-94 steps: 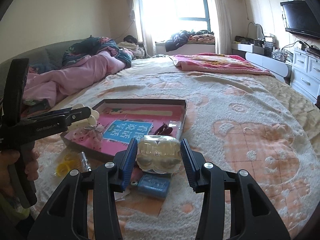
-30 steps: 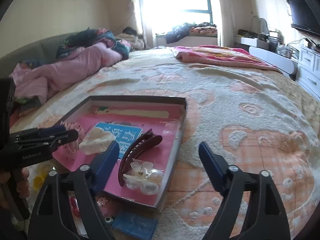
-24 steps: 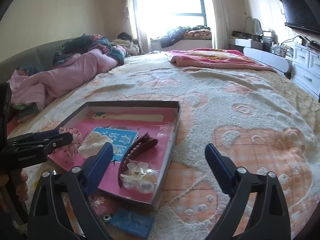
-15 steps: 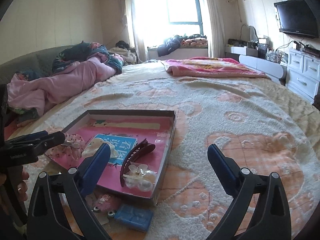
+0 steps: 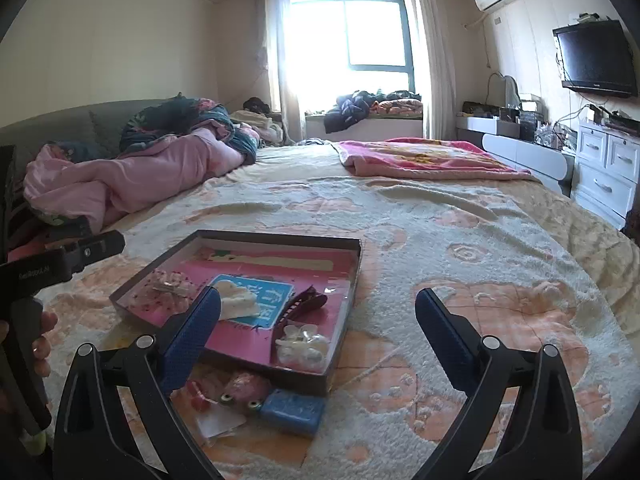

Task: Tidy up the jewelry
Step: 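Withdraw both tools from the box back toward the loose items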

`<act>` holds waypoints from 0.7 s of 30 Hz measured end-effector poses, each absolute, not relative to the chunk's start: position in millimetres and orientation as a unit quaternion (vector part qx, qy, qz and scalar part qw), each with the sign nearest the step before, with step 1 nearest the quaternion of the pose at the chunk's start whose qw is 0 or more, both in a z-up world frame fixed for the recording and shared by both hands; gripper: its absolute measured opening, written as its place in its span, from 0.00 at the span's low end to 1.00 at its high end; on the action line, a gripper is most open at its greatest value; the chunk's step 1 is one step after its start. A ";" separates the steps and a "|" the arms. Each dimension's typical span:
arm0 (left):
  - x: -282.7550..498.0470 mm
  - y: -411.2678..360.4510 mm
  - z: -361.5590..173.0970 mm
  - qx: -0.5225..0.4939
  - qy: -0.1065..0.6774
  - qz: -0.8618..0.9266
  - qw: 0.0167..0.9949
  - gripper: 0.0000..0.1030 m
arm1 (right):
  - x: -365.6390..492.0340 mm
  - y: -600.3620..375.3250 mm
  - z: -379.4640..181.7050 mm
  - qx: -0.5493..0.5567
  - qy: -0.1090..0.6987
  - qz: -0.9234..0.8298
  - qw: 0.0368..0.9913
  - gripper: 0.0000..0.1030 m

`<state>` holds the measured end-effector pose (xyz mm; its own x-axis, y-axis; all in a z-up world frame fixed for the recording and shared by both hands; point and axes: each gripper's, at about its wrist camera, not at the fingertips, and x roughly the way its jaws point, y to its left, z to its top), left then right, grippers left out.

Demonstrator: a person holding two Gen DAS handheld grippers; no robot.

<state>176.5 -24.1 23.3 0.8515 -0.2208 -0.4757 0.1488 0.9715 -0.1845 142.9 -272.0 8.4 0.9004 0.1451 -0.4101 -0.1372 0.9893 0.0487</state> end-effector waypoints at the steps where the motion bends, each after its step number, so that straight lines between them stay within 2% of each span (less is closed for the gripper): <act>1: 174.9 -22.8 23.9 -0.072 0.254 -0.096 0.960 0.89 | 140.2 -270.3 9.0 0.008 0.211 0.076 0.975 0.92; 21: 146.4 8.7 13.4 -0.088 0.265 -0.060 0.958 0.89 | 100.1 -231.9 -4.0 -0.026 0.234 0.133 0.963 0.92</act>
<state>146.4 8.7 13.4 0.8525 -0.1618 -0.4971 0.0690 0.9774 -0.1998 100.1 -231.9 -4.0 0.8555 0.2430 -0.4573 -0.2676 0.9635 0.0115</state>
